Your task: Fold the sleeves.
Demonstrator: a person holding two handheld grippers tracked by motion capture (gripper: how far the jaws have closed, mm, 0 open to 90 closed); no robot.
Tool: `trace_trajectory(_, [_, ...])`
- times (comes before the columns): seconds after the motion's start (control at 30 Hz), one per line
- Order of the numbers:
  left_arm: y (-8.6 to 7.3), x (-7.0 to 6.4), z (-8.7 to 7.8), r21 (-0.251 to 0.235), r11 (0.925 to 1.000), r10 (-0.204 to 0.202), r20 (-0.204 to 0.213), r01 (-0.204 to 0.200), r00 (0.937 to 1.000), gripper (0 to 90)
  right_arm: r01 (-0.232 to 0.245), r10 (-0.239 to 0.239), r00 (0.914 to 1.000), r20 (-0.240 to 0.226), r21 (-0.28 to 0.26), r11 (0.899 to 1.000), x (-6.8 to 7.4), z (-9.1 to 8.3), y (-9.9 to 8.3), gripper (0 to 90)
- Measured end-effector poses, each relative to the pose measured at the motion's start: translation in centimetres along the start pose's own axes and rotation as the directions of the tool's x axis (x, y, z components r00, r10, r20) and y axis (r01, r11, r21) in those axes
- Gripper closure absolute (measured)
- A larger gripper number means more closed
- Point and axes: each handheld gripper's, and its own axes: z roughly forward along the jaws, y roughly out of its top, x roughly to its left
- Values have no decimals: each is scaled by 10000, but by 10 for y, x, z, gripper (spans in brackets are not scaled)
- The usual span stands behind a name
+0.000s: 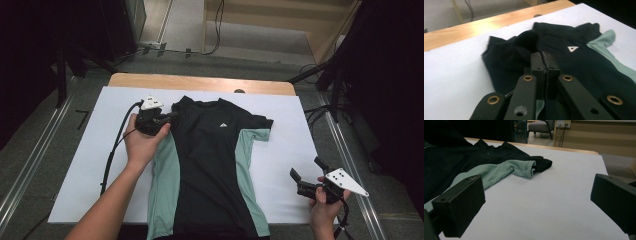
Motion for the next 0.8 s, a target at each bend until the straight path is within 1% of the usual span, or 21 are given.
trace_trajectory(0.03, [-1,-7,4,52,9999,153,147,-154,9998,880,-2,2,10000,-3,-2,10000,0,0,0,0])
trace_trajectory(0.07, [-2,-10,6,120,9997,215,198,-218,9996,880,-3,3,10000,0,0,10000,0,0,0,0])
trace_trajectory(0.1, [-2,-10,6,120,9997,215,198,-218,9996,880,-3,3,10000,0,0,10000,0,0,0,0])
trace_trajectory(0.13, [-2,-14,9,202,9991,374,244,-379,9990,880,-11,11,10000,0,7,10000,0,0,0,0])
trace_trajectory(0.17, [-4,-18,13,305,9986,422,339,-433,9985,880,-10,10,10000,1,14,10000,0,0,0,0])
trace_trajectory(0.3, [-9,-23,19,527,9971,523,436,-546,9977,880,0,0,10000,-1,1,10000,0,0,0,0])
trace_trajectory(0.33, [-13,-25,23,662,9962,539,527,-574,9972,880,3,-3,10000,-1,0,10000,0,0,0,0])
trace_trajectory(0.4, [-17,-26,26,811,9947,585,537,-628,9968,880,-5,5,10000,1,-3,10000,0,0,0,0])
trace_trajectory(0.5, [-24,-27,30,1041,9926,561,593,-620,9967,879,-8,8,10000,4,10,10000,0,0,0,0])
trace_trajectory(0.53, [-24,-27,30,1041,9926,561,593,-620,9967,880,-8,8,10000,4,10,10000,0,0,0,0])
trace_trajectory(0.6, [-29,-28,33,1235,9903,565,643,-641,9963,880,-14,14,10000,1,15,10000,0,0,0,0])
trace_trajectory(0.63, [-34,-28,35,1319,9893,536,658,-620,9964,879,-7,7,10000,7,33,10000,0,0,0,0])
trace_trajectory(0.67, [-34,-28,35,1319,9893,536,658,-620,9964,879,-7,7,10000,7,33,10000,0,0,0,0])
trace_trajectory(0.7, [-39,-27,37,1417,9884,461,655,-551,9968,879,-5,5,10000,9,25,10000,0,0,0,0])
trace_trajectory(0.73, [-39,-27,37,1417,9884,461,655,-551,9968,879,-5,5,10000,9,25,10000,0,0,0,0])
trace_trajectory(0.8, [-43,-26,39,1504,9879,284,695,-387,9972,879,17,-17,10000,17,49,10000,0,0,0,0])
